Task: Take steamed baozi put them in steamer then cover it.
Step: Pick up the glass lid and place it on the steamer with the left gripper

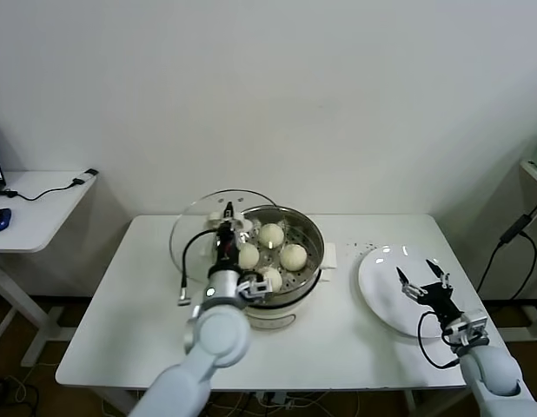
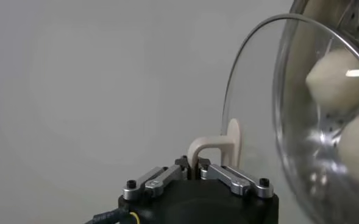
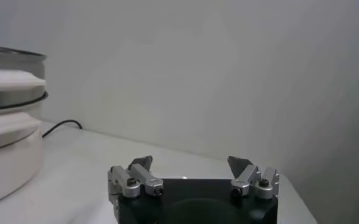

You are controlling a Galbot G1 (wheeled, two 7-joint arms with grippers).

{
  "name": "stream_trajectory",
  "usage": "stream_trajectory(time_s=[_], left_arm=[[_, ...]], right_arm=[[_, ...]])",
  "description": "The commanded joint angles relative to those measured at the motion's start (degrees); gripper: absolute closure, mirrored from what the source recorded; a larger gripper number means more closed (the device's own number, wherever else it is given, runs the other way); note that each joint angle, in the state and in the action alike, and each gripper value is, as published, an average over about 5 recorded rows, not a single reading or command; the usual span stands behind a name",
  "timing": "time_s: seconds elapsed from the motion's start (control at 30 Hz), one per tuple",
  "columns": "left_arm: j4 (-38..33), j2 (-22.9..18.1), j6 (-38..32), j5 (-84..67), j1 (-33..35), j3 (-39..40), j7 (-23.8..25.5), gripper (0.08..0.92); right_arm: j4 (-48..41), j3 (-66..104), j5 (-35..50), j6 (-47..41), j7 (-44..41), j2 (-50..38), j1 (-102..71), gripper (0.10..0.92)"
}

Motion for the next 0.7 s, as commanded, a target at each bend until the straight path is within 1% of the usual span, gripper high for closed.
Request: stream_trajectory(time_s=[0.03, 0.33, 0.7], left_arm=[[11.4, -11.3, 2.5, 3.6, -5.1, 5.9, 1.1, 0.843], [13.5, -12.7, 2.4, 4.4, -4.8, 6.0, 1.7, 0.843], [14.7, -13.0, 2.0, 5.1, -4.4, 5.4, 1.1, 0.843]], right_arm=[[0.3, 0.2, 0.6, 0.7, -0.1, 0.4, 0.1, 0.203], [-0.4, 0.8, 0.5, 0.8, -0.1, 0.7, 0.0, 0.203], [-0.7, 0.9, 0.5, 0.8, -0.3, 1.0, -0.1, 0.203]])
